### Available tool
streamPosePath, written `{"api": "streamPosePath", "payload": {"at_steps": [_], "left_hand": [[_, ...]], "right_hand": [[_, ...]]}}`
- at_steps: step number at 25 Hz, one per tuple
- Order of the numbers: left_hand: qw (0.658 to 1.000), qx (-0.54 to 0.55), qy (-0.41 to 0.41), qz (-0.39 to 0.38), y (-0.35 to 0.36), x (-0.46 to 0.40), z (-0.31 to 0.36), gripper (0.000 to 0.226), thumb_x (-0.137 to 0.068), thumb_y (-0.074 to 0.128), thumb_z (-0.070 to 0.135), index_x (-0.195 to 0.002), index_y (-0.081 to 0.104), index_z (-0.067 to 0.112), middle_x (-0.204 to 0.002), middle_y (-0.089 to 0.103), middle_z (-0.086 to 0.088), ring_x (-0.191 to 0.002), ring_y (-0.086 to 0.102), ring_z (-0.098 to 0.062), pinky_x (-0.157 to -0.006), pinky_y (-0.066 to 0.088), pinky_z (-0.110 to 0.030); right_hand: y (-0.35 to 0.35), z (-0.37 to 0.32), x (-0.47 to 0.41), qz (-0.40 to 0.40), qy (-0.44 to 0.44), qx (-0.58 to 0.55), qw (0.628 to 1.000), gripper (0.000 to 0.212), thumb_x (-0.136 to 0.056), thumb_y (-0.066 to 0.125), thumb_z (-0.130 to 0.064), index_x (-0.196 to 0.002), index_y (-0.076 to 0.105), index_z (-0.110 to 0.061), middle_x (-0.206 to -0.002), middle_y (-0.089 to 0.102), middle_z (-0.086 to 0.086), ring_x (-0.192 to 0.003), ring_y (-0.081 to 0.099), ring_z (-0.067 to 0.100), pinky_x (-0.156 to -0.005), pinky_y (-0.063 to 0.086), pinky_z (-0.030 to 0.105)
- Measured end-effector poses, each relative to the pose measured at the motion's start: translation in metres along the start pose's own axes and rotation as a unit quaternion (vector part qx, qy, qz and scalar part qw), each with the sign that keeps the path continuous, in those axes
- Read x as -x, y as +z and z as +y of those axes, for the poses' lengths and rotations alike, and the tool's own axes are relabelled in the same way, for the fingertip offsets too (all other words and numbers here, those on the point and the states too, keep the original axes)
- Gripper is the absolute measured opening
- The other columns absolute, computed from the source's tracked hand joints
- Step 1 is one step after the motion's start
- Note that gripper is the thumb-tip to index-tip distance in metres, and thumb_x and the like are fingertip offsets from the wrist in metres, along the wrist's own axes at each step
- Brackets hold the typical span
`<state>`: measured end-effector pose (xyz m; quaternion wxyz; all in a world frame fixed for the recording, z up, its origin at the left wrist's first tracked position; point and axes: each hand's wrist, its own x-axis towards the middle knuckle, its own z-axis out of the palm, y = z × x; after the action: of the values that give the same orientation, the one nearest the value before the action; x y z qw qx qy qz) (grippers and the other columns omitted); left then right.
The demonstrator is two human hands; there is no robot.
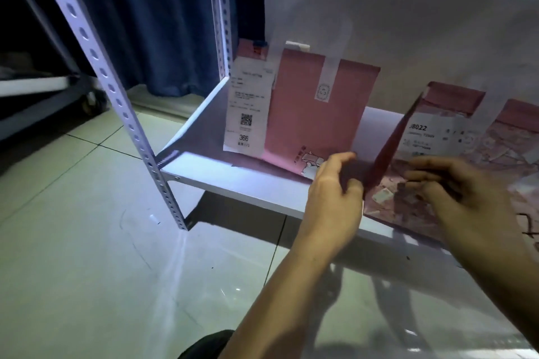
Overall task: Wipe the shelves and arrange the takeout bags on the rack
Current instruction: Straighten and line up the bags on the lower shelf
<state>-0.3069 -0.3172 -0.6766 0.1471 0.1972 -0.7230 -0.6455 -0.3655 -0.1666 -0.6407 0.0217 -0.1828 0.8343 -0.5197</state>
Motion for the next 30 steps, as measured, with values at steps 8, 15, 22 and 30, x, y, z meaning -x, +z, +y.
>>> {"api": "streamPosePath", "payload": {"at_steps": [8,15,22,30], "left_hand": [[0.992,0.03,-0.004,0.119,-0.09,-0.007,-0.007,0.036,-0.1,0.044,0.014,-0.122,0.055,0.041,-0.125,0.06,0.02,-0.116,0.059,-0.008,-0.094,0.058,-0.039],[0.961,0.067,-0.019,0.269,-0.132,-0.011,-0.021,0.035,-0.097,0.042,0.005,-0.105,0.059,0.035,-0.106,0.064,0.019,-0.101,0.061,-0.011,-0.094,0.056,-0.047],[0.967,0.051,-0.007,0.249,-0.134,-0.01,-0.023,0.038,-0.098,0.044,0.006,-0.104,0.059,0.04,-0.105,0.063,0.023,-0.106,0.061,-0.01,-0.093,0.057,-0.047],[0.964,-0.058,0.037,0.256,-0.154,-0.004,-0.012,0.043,-0.1,0.045,0.014,-0.136,0.047,0.038,-0.138,0.049,0.012,-0.118,0.05,0.006,-0.094,0.047,-0.024]], "right_hand": [[0.078,-0.016,-0.02,-0.058,0.026,-0.043,0.997,0.041,-0.099,0.058,-0.012,-0.109,0.057,-0.052,-0.099,0.065,-0.039,-0.099,0.061,-0.011,-0.086,0.051,0.021],[0.104,-0.013,-0.042,-0.013,0.067,-0.1,0.993,0.045,-0.098,0.064,-0.023,-0.14,0.049,-0.025,-0.124,0.059,-0.015,-0.119,0.054,0.008,-0.099,0.038,0.023],[0.108,-0.019,-0.056,0.052,0.132,-0.119,0.983,0.008,-0.096,0.065,-0.026,-0.102,0.07,-0.029,-0.065,0.073,-0.017,-0.071,0.072,0.015,-0.065,0.057,0.029],[0.11,-0.037,-0.028,0.02,0.097,-0.195,0.976,0.019,-0.103,0.056,-0.025,-0.093,0.072,-0.029,-0.095,0.077,-0.001,-0.094,0.072,0.03,-0.084,0.06,0.053]]}}
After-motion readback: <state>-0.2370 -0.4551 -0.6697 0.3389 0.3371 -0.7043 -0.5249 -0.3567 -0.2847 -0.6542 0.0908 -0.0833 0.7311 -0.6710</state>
